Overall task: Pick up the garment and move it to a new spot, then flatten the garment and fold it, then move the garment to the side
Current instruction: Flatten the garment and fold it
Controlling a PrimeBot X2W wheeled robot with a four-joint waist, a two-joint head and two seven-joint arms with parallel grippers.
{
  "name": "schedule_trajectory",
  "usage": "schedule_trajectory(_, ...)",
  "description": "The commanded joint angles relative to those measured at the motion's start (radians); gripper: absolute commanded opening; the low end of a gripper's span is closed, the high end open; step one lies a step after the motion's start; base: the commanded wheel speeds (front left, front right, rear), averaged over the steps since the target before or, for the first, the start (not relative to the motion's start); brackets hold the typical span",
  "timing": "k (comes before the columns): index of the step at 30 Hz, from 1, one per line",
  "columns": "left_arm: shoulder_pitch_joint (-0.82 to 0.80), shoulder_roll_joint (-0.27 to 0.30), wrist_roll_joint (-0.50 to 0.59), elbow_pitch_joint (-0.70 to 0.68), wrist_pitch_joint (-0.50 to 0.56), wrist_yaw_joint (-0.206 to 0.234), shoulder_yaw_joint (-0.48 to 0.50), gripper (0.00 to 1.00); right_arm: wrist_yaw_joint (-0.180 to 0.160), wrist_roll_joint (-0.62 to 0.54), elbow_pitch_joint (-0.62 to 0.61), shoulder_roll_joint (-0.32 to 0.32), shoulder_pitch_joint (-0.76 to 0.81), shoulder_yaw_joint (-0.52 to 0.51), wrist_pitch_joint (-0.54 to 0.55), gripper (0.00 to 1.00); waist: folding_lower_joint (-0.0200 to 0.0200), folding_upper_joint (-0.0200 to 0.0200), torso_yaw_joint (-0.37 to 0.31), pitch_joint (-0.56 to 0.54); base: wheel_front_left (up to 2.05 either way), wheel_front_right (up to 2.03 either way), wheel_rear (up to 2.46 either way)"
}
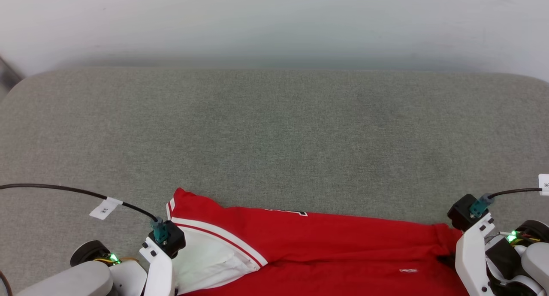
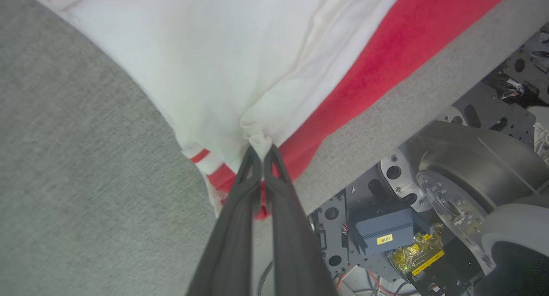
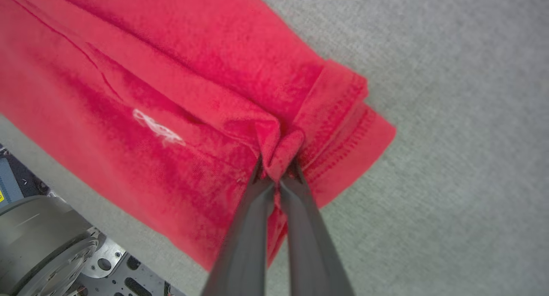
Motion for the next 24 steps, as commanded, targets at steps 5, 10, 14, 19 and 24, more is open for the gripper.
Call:
schedule_trajectory(5, 0.006, -0.006, 0.037, 0.012, -0.092, 0.008, 0.023, 1.00, -0.001, -0.010, -0.024, -0.008, 0.019, -0.053, -0.078, 1.00, 0.0000, -0.0001, 0.005, -0.044, 0.00, 0.00, 0.00)
schedule_trajectory(10, 0.034, 0.012, 0.077, -0.032, -0.260, 0.055, 0.076, 1.00, -0.001, -0.014, -0.098, -0.047, 0.063, -0.145, -0.153, 1.00, 0.0000, -0.0001, 0.006, -0.083, 0.00, 0.00, 0.00)
schedule_trajectory(14, 0.058, -0.003, 0.156, -0.028, -0.449, 0.167, 0.125, 1.00, -0.001, -0.039, -0.116, -0.058, 0.111, -0.278, -0.211, 1.00, 0.0000, -0.0001, 0.006, -0.086, 0.00, 0.00, 0.00)
schedule_trajectory(19, 0.117, -0.055, 0.225, 0.007, -0.693, 0.329, 0.187, 1.00, -0.001, -0.091, -0.072, -0.004, 0.209, -0.489, -0.271, 1.00, 0.0000, -0.0001, 0.007, -0.070, 0.00, 0.00, 0.00)
schedule_trajectory(24, 0.181, -0.115, 0.251, 0.053, -0.845, 0.463, 0.257, 1.00, -0.001, -0.118, -0.043, 0.093, 0.331, -0.687, -0.275, 1.00, 0.0000, -0.0001, 0.013, -0.048, 0.00, 0.00, 0.00)
